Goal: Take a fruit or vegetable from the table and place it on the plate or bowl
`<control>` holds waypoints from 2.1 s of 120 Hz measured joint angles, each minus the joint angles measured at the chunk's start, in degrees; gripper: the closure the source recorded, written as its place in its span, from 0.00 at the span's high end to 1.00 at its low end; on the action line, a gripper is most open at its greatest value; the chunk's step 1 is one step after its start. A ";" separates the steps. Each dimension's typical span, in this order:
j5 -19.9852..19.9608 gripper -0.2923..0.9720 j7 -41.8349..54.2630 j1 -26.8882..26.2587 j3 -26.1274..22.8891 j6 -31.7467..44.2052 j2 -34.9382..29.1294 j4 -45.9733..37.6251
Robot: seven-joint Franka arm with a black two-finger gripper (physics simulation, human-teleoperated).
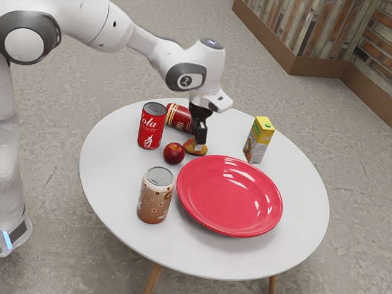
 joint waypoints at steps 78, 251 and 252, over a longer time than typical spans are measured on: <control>-1.54 0.78 -0.03 2.57 -0.77 2.87 1.28 -1.64; -3.24 0.50 -2.04 0.20 -20.11 -2.07 -7.52 0.88; -3.24 0.50 -2.06 0.21 -20.14 -2.09 -7.52 0.89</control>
